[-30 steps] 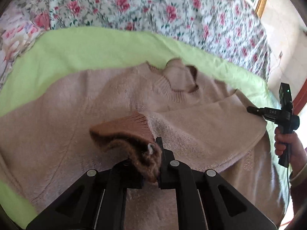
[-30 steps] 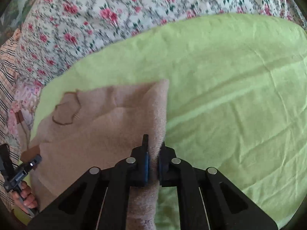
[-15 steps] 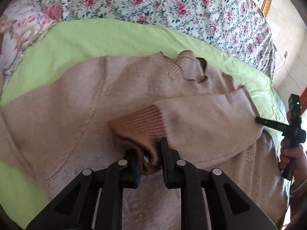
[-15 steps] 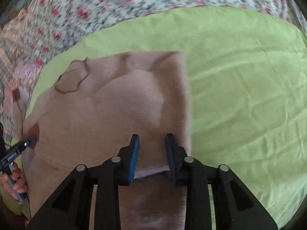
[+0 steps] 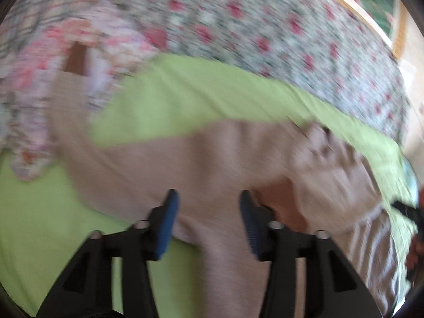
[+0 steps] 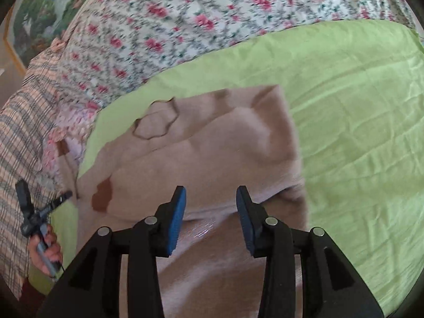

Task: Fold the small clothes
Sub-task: 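Lift the other sleeve by its brown cuff with the left tool and fold it across the body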

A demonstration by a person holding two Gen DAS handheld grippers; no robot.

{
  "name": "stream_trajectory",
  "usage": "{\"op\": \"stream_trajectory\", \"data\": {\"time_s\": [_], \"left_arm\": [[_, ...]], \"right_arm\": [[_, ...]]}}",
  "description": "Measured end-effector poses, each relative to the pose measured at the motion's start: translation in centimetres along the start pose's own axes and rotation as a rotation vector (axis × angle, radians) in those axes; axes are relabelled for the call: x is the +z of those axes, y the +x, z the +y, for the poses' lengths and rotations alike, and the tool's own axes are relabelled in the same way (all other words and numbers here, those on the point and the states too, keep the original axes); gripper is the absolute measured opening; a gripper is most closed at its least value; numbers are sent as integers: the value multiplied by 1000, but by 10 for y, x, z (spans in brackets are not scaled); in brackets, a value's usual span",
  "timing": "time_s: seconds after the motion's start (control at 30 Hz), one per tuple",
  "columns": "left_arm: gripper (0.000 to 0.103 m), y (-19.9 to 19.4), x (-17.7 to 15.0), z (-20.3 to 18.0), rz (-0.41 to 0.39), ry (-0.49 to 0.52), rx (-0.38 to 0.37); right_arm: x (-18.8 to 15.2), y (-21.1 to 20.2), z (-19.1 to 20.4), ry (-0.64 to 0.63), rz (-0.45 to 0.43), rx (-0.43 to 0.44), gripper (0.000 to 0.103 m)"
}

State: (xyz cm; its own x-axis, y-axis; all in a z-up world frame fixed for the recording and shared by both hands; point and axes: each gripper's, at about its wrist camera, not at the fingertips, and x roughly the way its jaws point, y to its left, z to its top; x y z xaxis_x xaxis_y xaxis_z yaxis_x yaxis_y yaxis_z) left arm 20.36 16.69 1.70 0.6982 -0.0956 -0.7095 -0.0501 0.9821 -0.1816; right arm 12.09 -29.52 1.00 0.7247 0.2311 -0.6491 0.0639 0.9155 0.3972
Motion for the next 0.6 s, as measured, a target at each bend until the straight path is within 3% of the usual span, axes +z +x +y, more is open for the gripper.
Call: {"op": "stream_trajectory", "data": {"time_s": [0.13,0.27,0.43,0.47,0.57,0.6], "left_arm": [[80,-3,37,59,-40,-100,163],[85,20,83,112,-36,-155,335],[85,71,121,147,37,-144,442],[80,80,125,152,47,-143,452],[11,95,128,162,69,-140,419],[10,94,126,165,67,-156,390]], "right_arm": [[-14,6,18,-19,39,32,44],[-22,13,26,-21,67,55,44],[-26,23,30,-20,102,56,44],[-27,25,31,-21,111,55,44],[-32,29,32,-20,124,53,44],[-32,30,32,-20,125,51,44]]}}
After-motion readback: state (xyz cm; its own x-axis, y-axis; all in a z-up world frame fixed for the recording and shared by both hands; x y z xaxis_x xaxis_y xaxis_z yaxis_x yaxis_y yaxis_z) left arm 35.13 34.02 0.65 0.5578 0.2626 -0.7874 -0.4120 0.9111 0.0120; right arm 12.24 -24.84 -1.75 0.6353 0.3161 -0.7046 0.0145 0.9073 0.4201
